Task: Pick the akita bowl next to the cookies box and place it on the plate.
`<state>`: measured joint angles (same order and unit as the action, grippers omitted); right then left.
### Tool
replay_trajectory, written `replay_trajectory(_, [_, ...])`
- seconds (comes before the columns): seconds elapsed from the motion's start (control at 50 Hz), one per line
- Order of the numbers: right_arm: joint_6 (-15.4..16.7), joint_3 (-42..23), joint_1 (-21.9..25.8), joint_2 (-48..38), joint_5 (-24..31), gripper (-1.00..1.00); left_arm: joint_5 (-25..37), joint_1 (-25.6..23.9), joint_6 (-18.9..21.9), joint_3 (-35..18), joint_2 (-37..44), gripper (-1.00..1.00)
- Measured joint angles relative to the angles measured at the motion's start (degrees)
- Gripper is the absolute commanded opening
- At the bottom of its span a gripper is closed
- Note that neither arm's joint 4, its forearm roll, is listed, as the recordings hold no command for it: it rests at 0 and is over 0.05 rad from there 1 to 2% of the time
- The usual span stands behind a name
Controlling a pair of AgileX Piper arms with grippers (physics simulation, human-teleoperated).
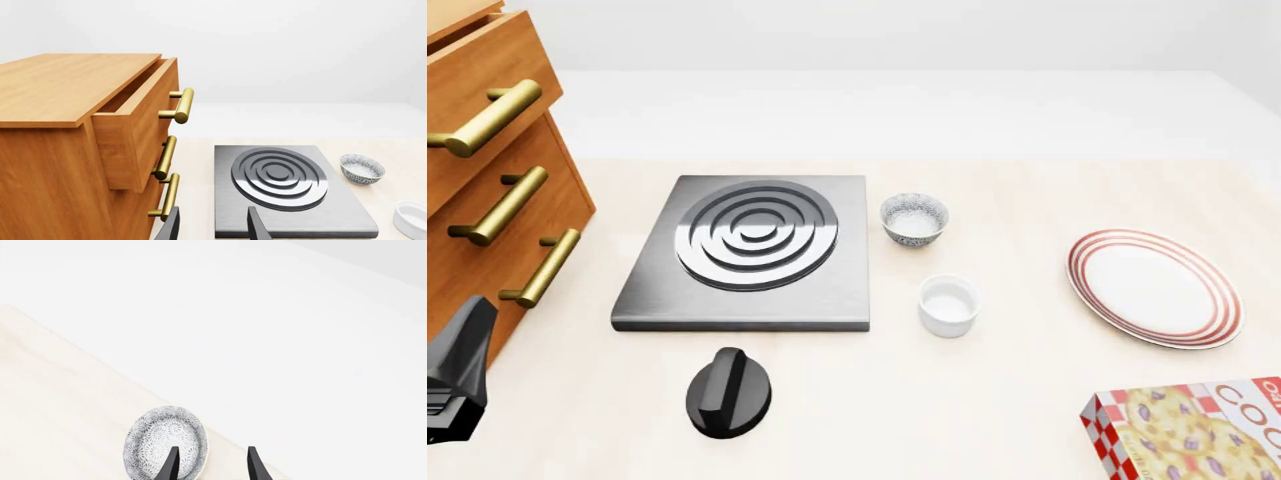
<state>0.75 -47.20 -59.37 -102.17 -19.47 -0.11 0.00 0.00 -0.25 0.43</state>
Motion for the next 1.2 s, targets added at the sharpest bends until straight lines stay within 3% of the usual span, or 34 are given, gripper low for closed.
replay_trajectory(0.54, [-1.3,-1.8,0.8,-6.6,-3.5,1.00,0.0,0.0,0.0,0.0,0.0,1.00])
replay_trajectory(1.2, [1.4,-2.6,1.9,-14.1,-9.9,1.00,0.0,0.0,0.0,0.0,0.0,1.00])
